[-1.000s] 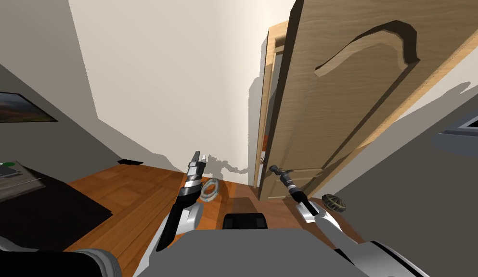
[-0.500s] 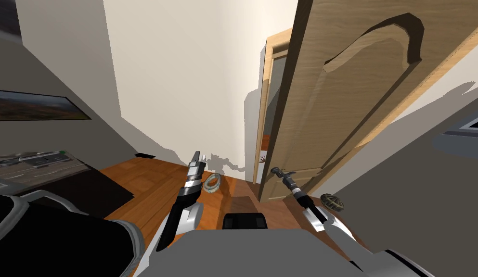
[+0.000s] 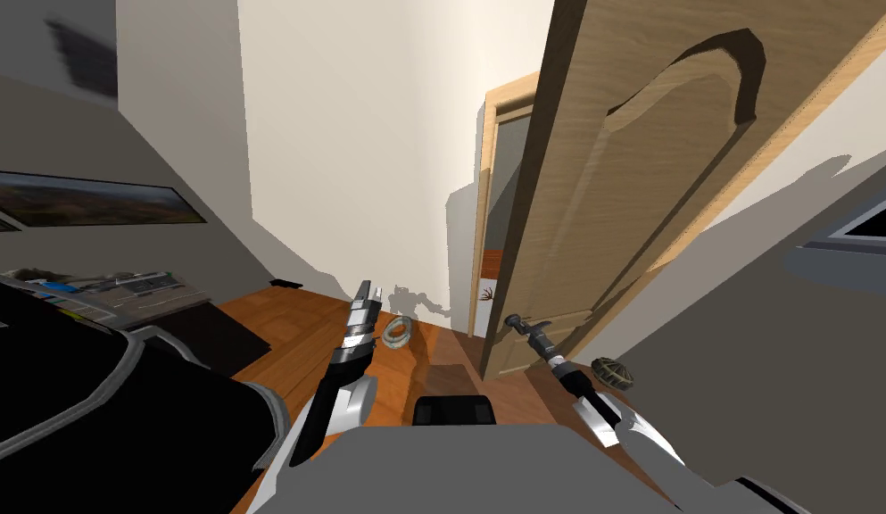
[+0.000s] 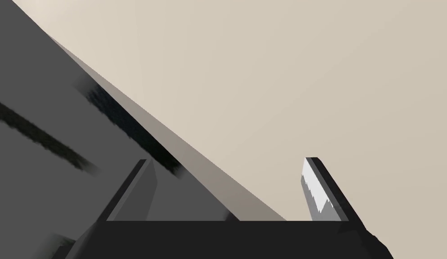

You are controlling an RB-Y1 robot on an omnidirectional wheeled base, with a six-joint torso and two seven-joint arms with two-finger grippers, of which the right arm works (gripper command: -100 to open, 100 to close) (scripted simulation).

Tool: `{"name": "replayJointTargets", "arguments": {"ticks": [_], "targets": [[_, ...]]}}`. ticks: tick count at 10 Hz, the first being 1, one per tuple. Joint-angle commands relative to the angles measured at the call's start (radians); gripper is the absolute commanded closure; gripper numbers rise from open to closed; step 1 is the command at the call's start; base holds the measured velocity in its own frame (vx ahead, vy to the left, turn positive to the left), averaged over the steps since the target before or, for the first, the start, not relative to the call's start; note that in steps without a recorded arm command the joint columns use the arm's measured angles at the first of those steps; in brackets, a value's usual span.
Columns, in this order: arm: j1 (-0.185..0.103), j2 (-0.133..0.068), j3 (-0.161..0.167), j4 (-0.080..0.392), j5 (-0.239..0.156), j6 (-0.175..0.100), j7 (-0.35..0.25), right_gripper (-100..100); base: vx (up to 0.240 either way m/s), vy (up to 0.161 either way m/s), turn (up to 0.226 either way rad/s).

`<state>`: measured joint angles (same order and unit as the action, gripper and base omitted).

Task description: Pull the door open

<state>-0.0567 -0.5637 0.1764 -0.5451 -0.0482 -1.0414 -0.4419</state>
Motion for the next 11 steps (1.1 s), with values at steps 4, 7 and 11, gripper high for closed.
{"name": "replayJointTargets", "arguments": {"ticks": [4,7,11], "targets": [[0.048,-0.037,0.021,0.019,-0.013,-0.089,-0.022,100,-0.226,-0.111,0.235],[0.076,-0.059,0.033,0.031,-0.02,-0.142,-0.035,100,-0.189,-0.107,0.16],[0.076,-0.063,0.043,0.073,-0.021,-0.184,-0.043,100,-0.153,-0.06,0.114]]}}
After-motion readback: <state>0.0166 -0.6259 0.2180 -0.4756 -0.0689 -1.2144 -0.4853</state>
